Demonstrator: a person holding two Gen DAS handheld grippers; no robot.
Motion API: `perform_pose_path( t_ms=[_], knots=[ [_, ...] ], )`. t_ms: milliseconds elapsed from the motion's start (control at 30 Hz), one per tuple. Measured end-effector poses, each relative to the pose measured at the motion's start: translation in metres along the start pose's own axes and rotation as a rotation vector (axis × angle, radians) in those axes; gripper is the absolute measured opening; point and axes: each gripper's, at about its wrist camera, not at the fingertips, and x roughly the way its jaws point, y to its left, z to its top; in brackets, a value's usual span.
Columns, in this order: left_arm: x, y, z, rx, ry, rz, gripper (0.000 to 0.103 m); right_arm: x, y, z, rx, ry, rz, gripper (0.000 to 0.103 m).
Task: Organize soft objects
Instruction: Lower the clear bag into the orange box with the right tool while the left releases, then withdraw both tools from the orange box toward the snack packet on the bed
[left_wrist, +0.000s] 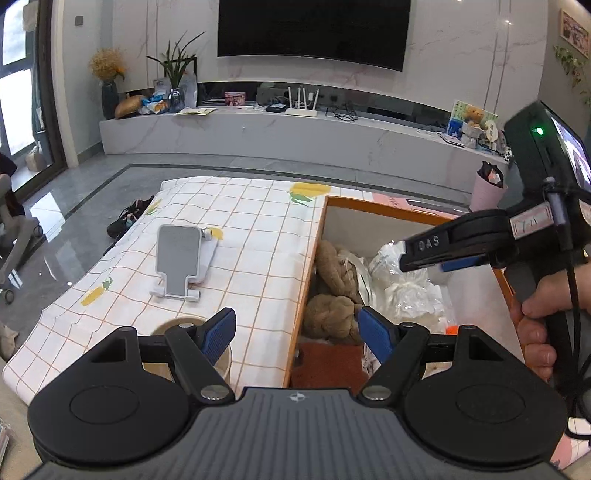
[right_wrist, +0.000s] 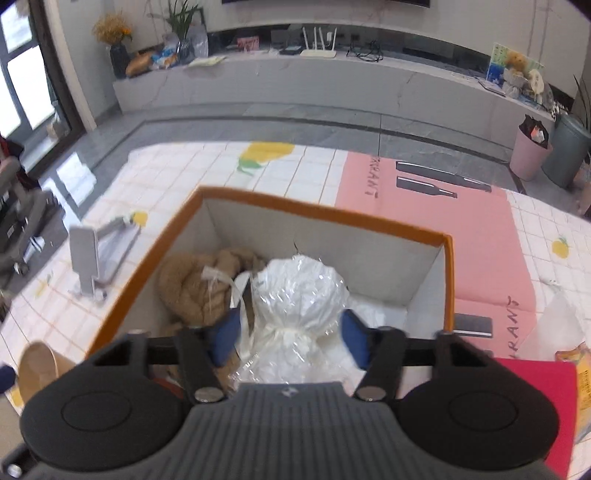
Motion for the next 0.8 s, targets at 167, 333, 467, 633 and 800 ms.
perform_pose_path(
  t_ms=[167,333,467,633,800],
  knots=[
    [0.001,0.003,0.001,-0.021,0.001,0.002,0.089,0.03,-0.002,0.007,-0.028,0.072,0.009,0.007],
    [0.003,0.004,-0.002,-0.017,0.021,0.013,0.089,0.055,-0.005,0.009,-0.042,0.106,-0.031,0.007],
    [0.007,0.002,-0.002,-0.026,0.045,-0.001,0.089,0.064,-0.001,0.007,-0.075,0.124,-0.019,0.007],
    [0.009,-0.003,-0.006,-0.012,0.061,-0.002,0.089,0.066,0.004,0.002,-0.103,0.127,-0.034,0.007],
    [0.007,-0.007,-0.005,-0.009,0.059,-0.001,0.089,0.064,0.0,-0.005,-0.094,0.098,-0.027,0.008]
  ],
)
